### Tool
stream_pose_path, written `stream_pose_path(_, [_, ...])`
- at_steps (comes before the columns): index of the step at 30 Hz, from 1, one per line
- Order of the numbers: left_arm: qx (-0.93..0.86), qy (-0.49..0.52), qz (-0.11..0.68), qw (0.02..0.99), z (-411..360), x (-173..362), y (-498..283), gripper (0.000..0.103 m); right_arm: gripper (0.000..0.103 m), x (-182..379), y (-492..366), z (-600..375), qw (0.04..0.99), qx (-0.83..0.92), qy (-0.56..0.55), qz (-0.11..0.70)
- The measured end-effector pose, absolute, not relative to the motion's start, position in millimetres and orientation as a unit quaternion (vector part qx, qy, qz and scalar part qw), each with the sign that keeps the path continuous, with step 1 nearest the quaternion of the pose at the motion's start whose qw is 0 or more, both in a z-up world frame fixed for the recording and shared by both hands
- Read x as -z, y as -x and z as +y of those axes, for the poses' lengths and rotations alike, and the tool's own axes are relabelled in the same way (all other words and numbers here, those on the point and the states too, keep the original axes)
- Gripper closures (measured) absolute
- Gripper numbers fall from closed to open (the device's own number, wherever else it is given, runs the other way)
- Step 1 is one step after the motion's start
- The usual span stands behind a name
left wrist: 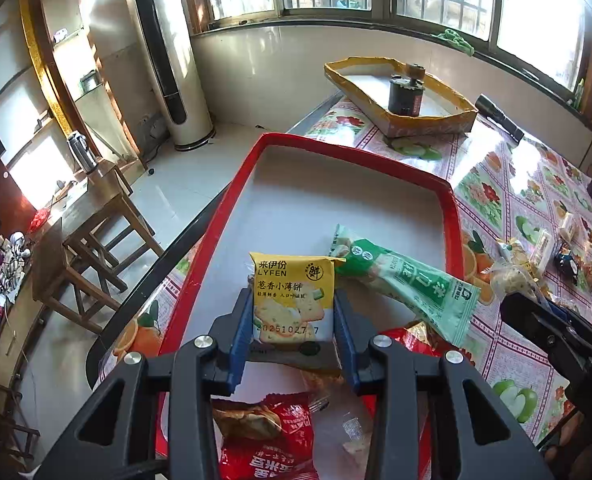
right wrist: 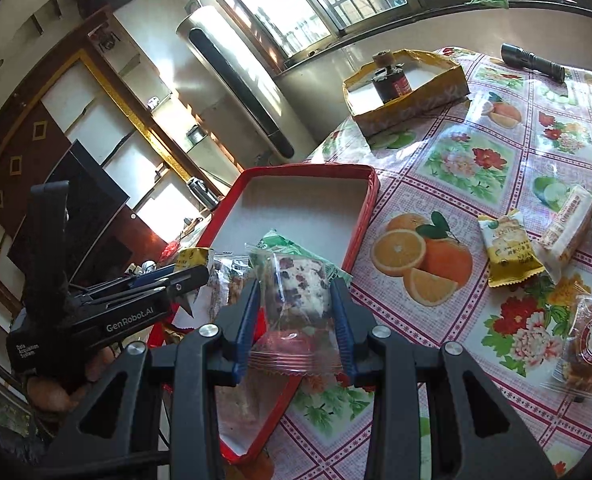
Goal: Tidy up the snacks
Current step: 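Carry both snacks over the red-rimmed tray and open both tools to release them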
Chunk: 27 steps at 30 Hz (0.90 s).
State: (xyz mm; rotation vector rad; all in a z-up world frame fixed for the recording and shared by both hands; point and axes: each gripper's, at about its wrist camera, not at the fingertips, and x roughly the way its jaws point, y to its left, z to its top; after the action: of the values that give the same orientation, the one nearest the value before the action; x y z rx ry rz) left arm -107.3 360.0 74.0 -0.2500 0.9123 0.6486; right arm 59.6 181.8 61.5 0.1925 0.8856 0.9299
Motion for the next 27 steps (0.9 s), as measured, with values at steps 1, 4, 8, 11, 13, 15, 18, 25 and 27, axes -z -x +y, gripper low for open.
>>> stream_pose_path(1, [-0.31,0.117,0.43,0.84,362.6,-74.8,105.9,0.065,0.065,-61.8,-62.1,185.4,0.797,-0.433,-0.088,0.413])
stream_pose_path(4, [-0.316,0.117,0.429,0.838,371.9,-76.4,99.5,0.065,0.065,-62.9,-73.1,197.9,0.798,-0.434,-0.084,0.41])
stream_pose_path(8, [-0.324,0.121,0.433,0.833,388.4,-74.3,87.5,0.065,0.065,-61.8,-91.1,219.8,0.8,-0.435,-0.072,0.407])
stream_pose_path(11, [-0.328,0.127,0.441,0.826,398.9,-68.3,80.1,0.065,0.065,-55.7,-107.3,239.7,0.803,-0.426,-0.054,0.413])
stream_pose_path(13, [-0.332,0.128,0.447,0.821,403.1,-62.7,75.6,0.065,0.065,-49.4,-117.4,250.6,0.805,-0.418,-0.045,0.418])
stream_pose_path(15, [-0.333,0.131,0.454,0.816,406.0,-57.4,73.4,0.065,0.065,-42.6,-125.5,259.6,0.805,-0.411,-0.035,0.426])
stream_pose_path(18, [-0.336,0.126,0.456,0.814,407.2,-54.6,73.0,0.065,0.065,-33.3,-133.5,271.2,0.802,-0.406,-0.018,0.438])
stream_pose_path(25, [-0.337,0.124,0.468,0.808,408.5,-45.9,67.4,0.065,0.065,-32.5,-136.2,286.2,0.805,-0.406,0.016,0.433])
stream_pose_path(27, [-0.338,0.122,0.469,0.806,408.5,-45.2,67.9,0.065,0.065,-32.2,-136.6,290.2,0.805,-0.406,0.025,0.433])
